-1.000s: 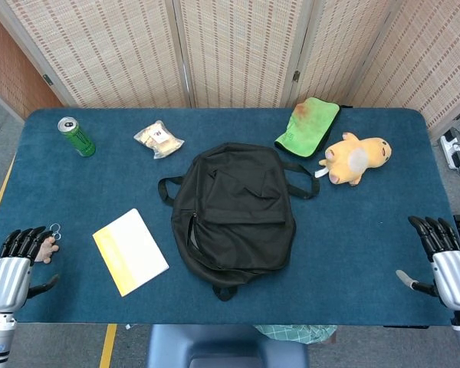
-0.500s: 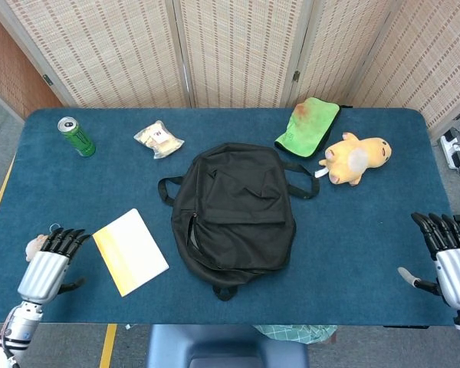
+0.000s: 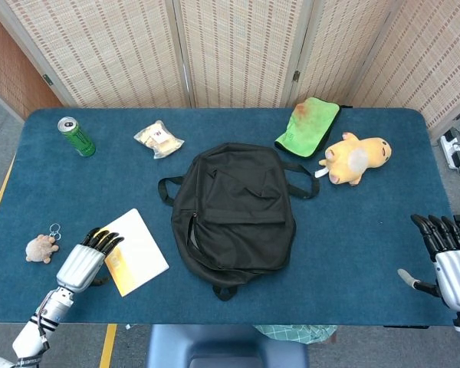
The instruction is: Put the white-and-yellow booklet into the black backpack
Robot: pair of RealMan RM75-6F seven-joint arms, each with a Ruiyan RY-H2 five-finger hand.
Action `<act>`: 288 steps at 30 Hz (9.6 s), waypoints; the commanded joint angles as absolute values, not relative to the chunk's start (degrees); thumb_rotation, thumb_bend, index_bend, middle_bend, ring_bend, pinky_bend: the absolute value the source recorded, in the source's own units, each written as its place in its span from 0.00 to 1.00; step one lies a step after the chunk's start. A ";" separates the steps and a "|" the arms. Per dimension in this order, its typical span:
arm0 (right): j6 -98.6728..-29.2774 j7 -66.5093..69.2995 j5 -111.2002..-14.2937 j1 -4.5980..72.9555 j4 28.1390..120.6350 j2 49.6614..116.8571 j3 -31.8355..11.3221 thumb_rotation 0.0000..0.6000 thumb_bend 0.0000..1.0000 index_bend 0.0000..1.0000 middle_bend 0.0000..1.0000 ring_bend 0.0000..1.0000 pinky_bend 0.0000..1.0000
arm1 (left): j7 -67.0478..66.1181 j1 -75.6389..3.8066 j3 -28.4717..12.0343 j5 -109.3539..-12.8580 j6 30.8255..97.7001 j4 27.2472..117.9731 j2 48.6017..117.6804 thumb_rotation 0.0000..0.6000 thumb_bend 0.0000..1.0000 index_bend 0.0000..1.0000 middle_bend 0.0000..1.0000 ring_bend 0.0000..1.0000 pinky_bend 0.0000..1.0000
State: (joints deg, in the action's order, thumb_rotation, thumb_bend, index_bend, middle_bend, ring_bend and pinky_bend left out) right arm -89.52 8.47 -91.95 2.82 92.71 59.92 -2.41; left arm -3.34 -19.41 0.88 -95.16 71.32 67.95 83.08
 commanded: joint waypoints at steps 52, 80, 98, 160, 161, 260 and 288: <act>-89.86 6.88 -91.30 2.37 93.12 60.52 -2.47 1.00 0.19 0.09 0.15 0.10 0.05 | 14.55 -22.91 2.91 -95.59 74.96 54.80 91.58 1.00 0.26 0.34 0.31 0.24 0.18; -89.88 7.97 -90.76 1.89 91.78 60.92 -2.43 1.00 0.19 0.09 0.15 0.10 0.05 | 21.46 -23.95 -0.03 -94.37 80.86 48.32 99.36 1.00 0.39 0.46 0.38 0.31 0.21; -89.39 7.88 -90.18 1.97 91.85 60.86 -2.65 1.00 0.19 0.08 0.15 0.10 0.05 | 24.44 -23.97 -1.36 -93.47 84.66 42.25 104.49 1.00 0.36 0.59 0.45 0.35 0.23; -45.75 -10.22 -75.74 35.07 91.99 85.56 -8.15 1.00 0.25 0.26 0.17 0.15 0.14 | 10.71 -21.74 0.33 -105.61 108.59 53.95 94.96 1.00 0.54 0.72 0.57 0.46 0.26; -45.82 -10.29 -75.43 35.26 91.98 85.50 -8.29 1.00 0.26 0.26 0.17 0.15 0.14 | 10.69 -21.70 0.33 -105.61 108.61 54.00 94.89 1.00 0.54 0.72 0.57 0.46 0.26; -54.48 -7.95 -21.71 58.66 80.89 97.06 -34.35 1.00 0.82 0.78 0.39 0.26 0.17 | 15.47 -34.25 -2.04 -113.47 107.15 51.12 100.76 1.00 0.54 0.72 0.59 0.49 0.30; -51.48 -2.22 -21.08 58.65 82.93 95.37 -36.21 1.00 0.82 0.78 0.39 0.26 0.17 | 21.46 -48.42 -4.78 -107.75 103.07 26.91 117.73 1.00 0.54 0.75 0.74 0.64 0.57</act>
